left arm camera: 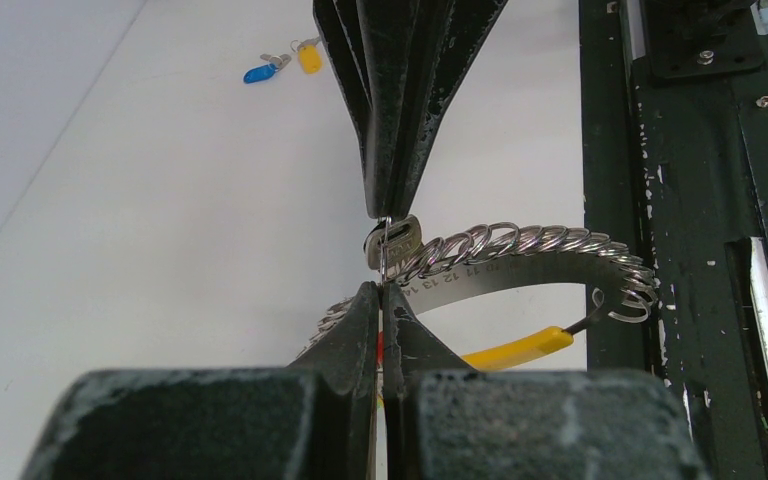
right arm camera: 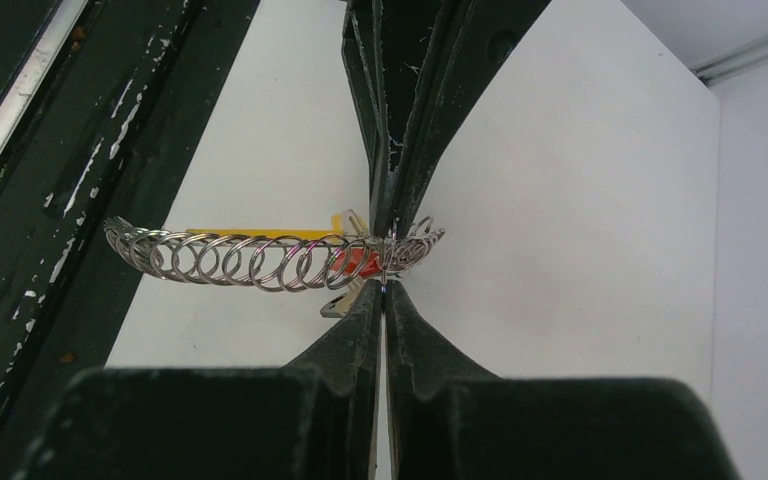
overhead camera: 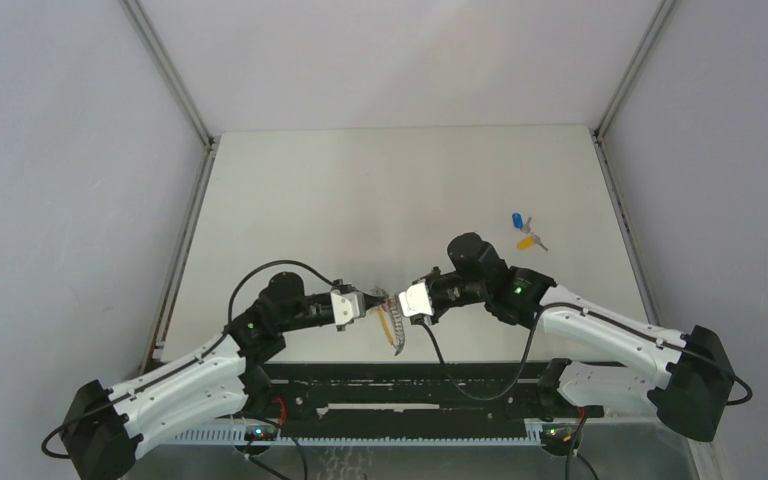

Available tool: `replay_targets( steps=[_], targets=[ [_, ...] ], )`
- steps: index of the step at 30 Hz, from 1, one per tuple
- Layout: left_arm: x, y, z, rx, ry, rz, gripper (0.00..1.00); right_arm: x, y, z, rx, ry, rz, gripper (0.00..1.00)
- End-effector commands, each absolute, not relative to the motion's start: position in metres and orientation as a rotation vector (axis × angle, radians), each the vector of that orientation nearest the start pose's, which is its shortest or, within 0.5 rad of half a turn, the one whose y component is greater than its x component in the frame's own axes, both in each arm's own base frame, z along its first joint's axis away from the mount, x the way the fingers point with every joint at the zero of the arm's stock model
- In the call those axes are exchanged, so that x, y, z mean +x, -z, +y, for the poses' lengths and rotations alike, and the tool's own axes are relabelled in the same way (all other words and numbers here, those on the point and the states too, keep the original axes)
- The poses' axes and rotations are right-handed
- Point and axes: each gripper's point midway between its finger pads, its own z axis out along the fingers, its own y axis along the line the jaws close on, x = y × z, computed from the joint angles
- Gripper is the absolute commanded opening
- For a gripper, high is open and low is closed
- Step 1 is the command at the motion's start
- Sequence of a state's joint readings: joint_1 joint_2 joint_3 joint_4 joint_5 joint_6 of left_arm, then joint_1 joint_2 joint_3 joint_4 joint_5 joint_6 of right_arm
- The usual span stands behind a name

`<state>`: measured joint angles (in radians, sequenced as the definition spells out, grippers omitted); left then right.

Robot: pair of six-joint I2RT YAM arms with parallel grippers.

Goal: Put the keys on the keyring

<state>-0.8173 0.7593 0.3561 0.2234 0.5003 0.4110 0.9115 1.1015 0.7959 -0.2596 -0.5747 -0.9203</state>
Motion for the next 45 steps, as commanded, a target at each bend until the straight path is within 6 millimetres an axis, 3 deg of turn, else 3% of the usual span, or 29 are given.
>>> replay_targets(
  steps=[1,21,33,39,45],
  targets=[
    [0.158,-0.194,-0.273,1.278,0.722,1.135,0.0,0.152,-0.22,0.321,-1.781,-0.638,0.903,0.0],
    [0.154,-0.201,-0.273,1.26,0.741,1.094,0.0,0.158,-0.224,0.331,-1.695,-0.813,0.998,0.0],
    [0.158,-0.212,-0.269,1.178,0.735,1.087,0.0,0.157,-0.218,0.332,-1.697,-0.822,1.016,0.0],
    [0.178,-0.199,-0.259,1.109,0.651,1.201,0.0,0.171,-0.22,0.317,-1.647,-0.72,1.099,0.0],
    [0.197,-0.188,-0.238,0.939,0.565,1.308,0.0,0.181,-0.211,0.294,-1.509,-0.653,1.338,0.0]
  ],
)
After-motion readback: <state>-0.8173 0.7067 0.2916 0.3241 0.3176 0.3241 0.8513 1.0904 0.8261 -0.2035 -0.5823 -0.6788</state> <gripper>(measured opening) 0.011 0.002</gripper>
